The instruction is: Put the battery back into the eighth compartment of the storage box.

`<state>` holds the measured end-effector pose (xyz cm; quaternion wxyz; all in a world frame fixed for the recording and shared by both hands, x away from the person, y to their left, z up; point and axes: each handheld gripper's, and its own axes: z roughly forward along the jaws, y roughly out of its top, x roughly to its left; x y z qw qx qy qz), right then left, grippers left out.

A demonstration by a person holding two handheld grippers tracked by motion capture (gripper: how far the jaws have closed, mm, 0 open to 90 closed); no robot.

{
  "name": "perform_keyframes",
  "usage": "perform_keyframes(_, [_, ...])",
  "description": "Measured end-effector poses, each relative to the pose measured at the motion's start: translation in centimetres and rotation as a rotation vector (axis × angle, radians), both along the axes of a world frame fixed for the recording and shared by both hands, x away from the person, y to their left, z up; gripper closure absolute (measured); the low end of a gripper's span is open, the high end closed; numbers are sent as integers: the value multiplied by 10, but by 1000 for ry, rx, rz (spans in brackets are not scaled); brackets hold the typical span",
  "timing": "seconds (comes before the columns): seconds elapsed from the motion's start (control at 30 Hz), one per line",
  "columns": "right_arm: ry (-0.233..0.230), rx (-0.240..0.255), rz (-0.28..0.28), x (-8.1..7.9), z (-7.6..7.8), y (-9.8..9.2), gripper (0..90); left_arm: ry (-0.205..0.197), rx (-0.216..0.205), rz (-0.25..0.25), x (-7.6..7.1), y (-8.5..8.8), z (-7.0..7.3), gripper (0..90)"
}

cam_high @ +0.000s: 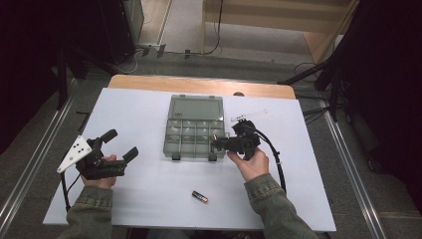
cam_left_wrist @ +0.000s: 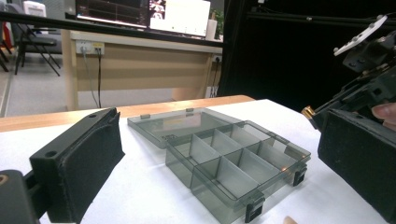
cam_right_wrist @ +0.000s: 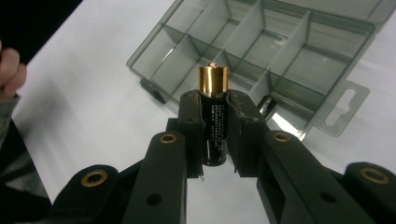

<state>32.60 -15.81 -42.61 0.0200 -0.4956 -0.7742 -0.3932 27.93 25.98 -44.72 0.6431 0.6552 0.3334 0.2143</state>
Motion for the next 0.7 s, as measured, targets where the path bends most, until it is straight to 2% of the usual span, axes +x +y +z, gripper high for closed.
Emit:
perform_keyframes(0.13, [58,32,-73,5,-9,-4,781,2,1,-1,0,0,0,0])
perform_keyframes(0.27, [112,43,-142,10,-19,-6,781,3,5,-5,1,0,0,0])
perform_keyframes(0.33, [138,77,-163,12,-24,-9,781,2,5,-6,0,0,0,0])
perform_keyframes(0.4, [163,97,-161,16,-28,-10,781,3,2,-4,0,0,0,0])
perform_keyframes(0.5, [158,90,-178,17,-30,-11,781,6,2,-4,1,0,0,0])
perform_keyframes(0.63, [161,108,-193,18,-31,-11,779,4,8,-8,0,0,0,0])
perform_keyframes(0.7, [160,91,-197,19,-32,-10,776,5,5,-7,0,0,0,0])
